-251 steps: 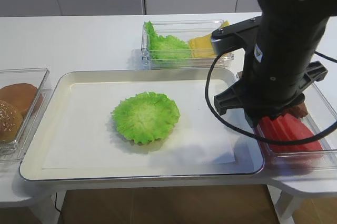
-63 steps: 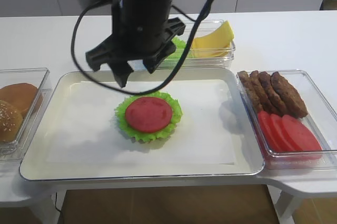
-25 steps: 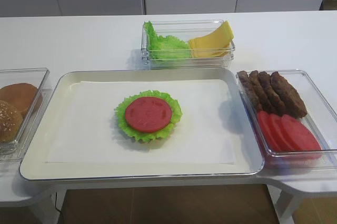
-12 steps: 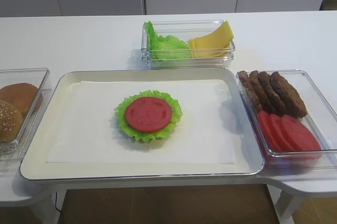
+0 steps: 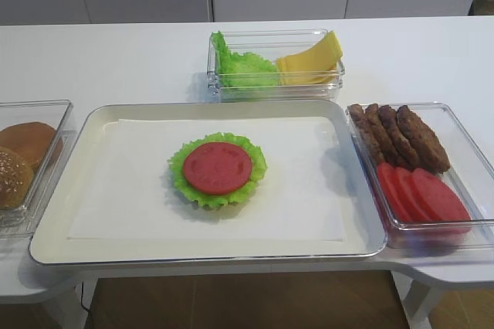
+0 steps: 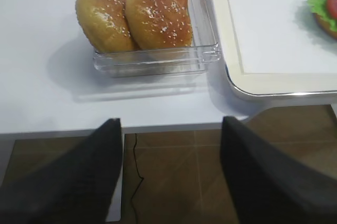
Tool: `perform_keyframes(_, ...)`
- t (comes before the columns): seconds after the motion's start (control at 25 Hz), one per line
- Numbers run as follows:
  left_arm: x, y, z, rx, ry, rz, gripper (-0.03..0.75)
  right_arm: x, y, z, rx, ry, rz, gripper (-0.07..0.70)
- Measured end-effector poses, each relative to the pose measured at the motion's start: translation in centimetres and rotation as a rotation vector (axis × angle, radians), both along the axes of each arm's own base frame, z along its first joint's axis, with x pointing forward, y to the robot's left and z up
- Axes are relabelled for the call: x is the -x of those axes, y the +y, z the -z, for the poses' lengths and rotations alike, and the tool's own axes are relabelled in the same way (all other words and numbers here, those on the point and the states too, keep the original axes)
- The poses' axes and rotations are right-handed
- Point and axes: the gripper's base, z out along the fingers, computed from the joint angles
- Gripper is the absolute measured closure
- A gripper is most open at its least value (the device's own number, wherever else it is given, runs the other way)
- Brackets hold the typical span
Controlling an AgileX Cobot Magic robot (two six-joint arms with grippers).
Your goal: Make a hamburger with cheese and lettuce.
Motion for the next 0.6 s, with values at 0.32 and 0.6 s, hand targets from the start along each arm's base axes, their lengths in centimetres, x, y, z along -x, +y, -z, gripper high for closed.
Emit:
perform_keyframes(0.32, 0.0, 0.0, 0.0, 0.0, 0.0, 0.0, 0.277, 3.2, -0.2, 2.5, -0.035, -0.111, -0.008, 0.214)
perform_keyframes(0.6, 0.0, 0.0, 0.0, 0.0, 0.0, 0.0, 0.277, 5.0, -0.4, 3.8, -0.039, -0.199, -0.018, 0.224)
